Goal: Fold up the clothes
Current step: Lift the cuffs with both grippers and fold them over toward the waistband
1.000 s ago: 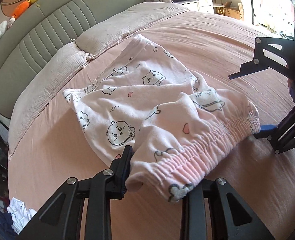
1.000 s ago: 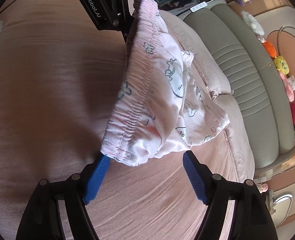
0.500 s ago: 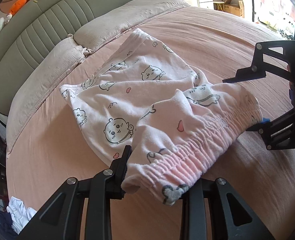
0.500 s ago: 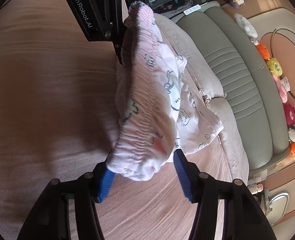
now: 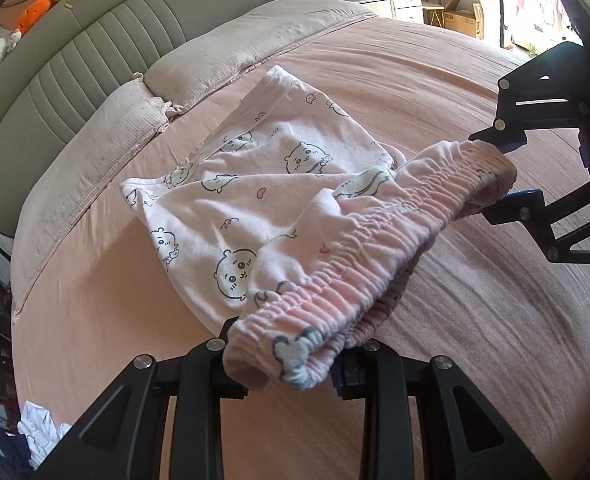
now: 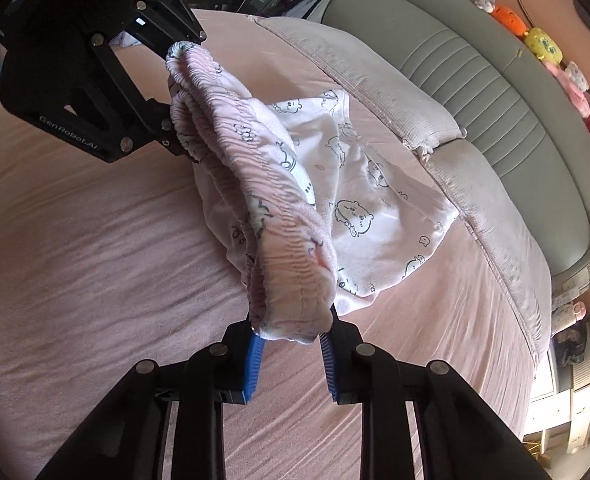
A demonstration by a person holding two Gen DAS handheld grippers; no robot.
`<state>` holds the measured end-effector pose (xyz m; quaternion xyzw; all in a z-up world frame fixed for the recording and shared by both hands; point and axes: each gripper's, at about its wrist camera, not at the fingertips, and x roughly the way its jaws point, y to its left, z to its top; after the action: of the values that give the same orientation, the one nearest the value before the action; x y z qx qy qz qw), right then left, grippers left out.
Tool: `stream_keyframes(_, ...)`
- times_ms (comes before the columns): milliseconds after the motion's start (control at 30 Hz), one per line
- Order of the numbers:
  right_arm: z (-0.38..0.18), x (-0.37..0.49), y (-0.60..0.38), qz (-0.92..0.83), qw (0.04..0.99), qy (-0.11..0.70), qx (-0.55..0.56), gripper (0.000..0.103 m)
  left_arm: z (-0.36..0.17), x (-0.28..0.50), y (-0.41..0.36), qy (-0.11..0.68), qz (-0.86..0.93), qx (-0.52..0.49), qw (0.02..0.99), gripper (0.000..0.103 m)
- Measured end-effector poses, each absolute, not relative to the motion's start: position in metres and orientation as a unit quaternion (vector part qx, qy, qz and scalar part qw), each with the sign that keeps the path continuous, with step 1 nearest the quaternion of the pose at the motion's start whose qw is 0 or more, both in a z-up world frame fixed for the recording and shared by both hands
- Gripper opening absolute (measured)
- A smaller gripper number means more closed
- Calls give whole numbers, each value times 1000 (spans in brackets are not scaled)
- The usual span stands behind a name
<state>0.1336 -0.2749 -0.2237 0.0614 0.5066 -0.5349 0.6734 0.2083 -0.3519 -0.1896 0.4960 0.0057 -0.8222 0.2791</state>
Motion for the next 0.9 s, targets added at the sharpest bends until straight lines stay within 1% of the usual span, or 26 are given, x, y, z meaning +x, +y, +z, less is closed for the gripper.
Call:
stream_keyframes(333,-209,125,-297,-532,686,491,77,23,-178,201,-371,-9,-829,487,275,26)
stream_keyframes(467,-208,123,-307,-540,680,491,65,23,-173,196,-382,-17,-833,480,275,26)
stream_keyframes(667,-207,118,-324,-550,676,485,69,21,-172,186,-400,-28,-835,475,275,26)
stream_keyframes(900,-207,114,-347,-555,676,481,65,20,-173,177,-423,-18,-839,472,272,26)
